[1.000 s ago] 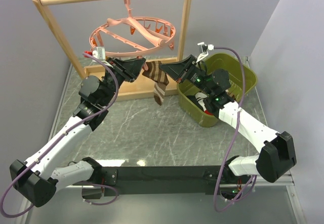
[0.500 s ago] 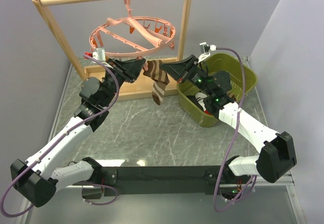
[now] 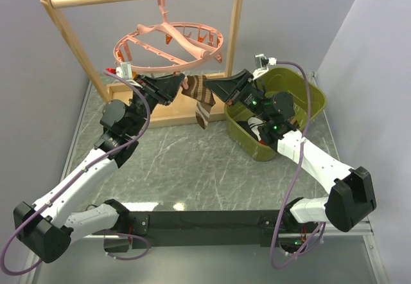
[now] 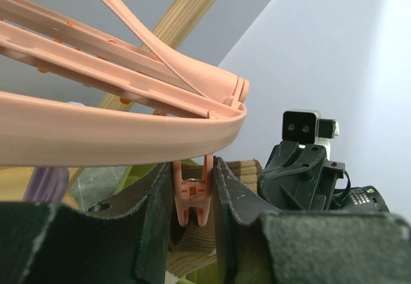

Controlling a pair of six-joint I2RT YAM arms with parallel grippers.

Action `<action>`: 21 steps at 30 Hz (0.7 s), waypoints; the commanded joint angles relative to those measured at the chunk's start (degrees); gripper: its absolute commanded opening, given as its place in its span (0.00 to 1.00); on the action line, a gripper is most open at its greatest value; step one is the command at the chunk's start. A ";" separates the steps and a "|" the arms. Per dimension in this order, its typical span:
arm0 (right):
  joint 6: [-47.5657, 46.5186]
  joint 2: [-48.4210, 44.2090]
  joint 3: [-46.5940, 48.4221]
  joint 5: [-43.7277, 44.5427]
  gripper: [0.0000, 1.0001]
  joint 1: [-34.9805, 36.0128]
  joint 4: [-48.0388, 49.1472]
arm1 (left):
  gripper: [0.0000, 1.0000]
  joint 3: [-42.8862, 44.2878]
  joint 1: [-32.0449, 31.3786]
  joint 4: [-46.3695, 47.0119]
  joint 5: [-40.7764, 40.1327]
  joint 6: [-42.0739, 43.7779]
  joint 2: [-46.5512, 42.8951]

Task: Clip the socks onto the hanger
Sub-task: Clamp the sock onto the hanger.

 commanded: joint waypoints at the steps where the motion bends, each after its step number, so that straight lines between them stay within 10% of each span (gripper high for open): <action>1: 1.50 -0.69 -0.96 0.83 0.00 0.61 6.13 | 0.19 0.43 -0.62 4.61 2.10 -1.12 -1.65; 21: 2.82 1.15 -0.43 1.62 0.00 0.70 12.71 | 0.19 -0.27 -1.41 7.33 2.28 -3.93 0.02</action>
